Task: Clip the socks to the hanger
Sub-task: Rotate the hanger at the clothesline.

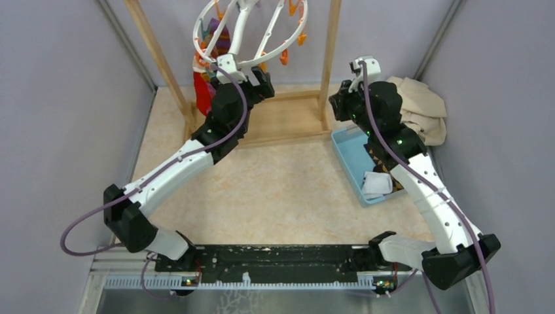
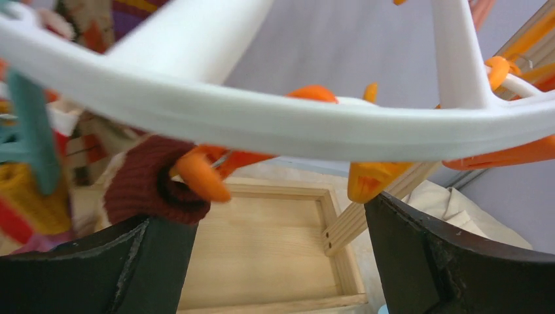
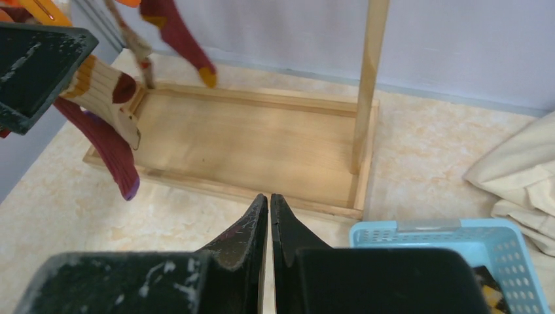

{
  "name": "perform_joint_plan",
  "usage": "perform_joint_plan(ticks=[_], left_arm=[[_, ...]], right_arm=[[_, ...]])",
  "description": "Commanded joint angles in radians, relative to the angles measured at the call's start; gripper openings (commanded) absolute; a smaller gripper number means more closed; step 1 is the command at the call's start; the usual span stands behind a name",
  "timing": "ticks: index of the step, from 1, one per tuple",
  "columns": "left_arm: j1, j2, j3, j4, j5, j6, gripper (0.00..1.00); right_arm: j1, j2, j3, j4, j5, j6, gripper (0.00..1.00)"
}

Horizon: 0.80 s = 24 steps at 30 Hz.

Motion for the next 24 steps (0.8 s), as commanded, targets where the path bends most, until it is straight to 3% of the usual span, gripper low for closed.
perform_joint_plan(ticks=[1,10,15,24], left_arm=[[0.017,-0.122,-0.077,-0.011,-0.062,-0.003,0.99],[0.108,-0.262,-0.181,-0.069,-0.033,0.002,0.99],[0.183,-0.260,-0.171,-0.112,0.073,-0.036,0.99],[0.202,-0.214,-0.118,-0.161,0.138,-0.043,0.99]], right_arm=[[-0.007,0.025,0.016,0.108,-0.113,0.025,0.06],[-0.006,0.056,0.010,0.319,-0.368,0.074,0.14],[-0.005,0.102,0.001,0.470,-0.470,0.087,0.30],[-0.004,0.242,0.147,0.467,-0.529,0.034,0.42]])
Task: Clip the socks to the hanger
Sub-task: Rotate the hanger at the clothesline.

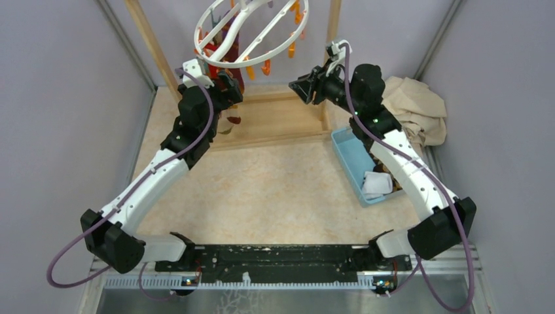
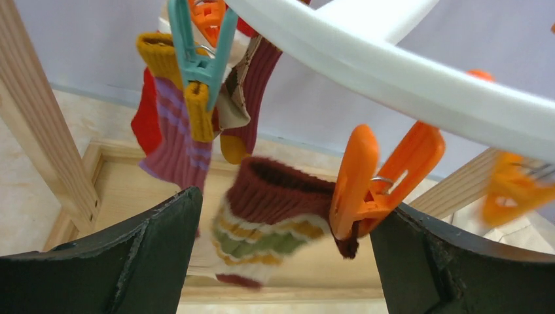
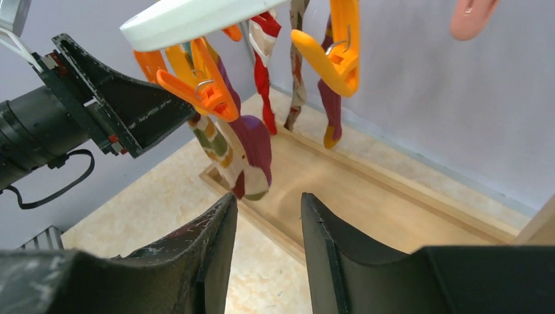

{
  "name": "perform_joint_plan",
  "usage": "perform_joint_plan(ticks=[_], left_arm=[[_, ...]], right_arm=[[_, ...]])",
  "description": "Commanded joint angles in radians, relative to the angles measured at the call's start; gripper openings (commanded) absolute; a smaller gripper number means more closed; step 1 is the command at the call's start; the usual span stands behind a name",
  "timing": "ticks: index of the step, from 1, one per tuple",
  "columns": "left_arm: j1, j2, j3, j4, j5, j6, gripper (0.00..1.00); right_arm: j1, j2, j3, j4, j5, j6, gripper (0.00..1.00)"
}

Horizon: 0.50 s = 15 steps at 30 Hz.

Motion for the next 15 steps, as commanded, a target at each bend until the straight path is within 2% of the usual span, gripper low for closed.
perform_joint_plan(ticks=[1,11,15], left_arm=[[0.012,0.006,0.046,-0.030,0.049,-0.013,0.99],[0.015,-0.017,0.040,-0.039,0.091,0.003,0.99],[0.016,-0.018,0.036,-0.039,0.093,0.005,0.99]], right_arm=[[-0.002,0.046,0.100,0.090,-0.095,-0.020,0.42],[-0.001,0.098,0.092,0.223,-0.193,0.036,0.43],[0.005,0.111,0.092,0.264,-0.225,0.042,0.47]])
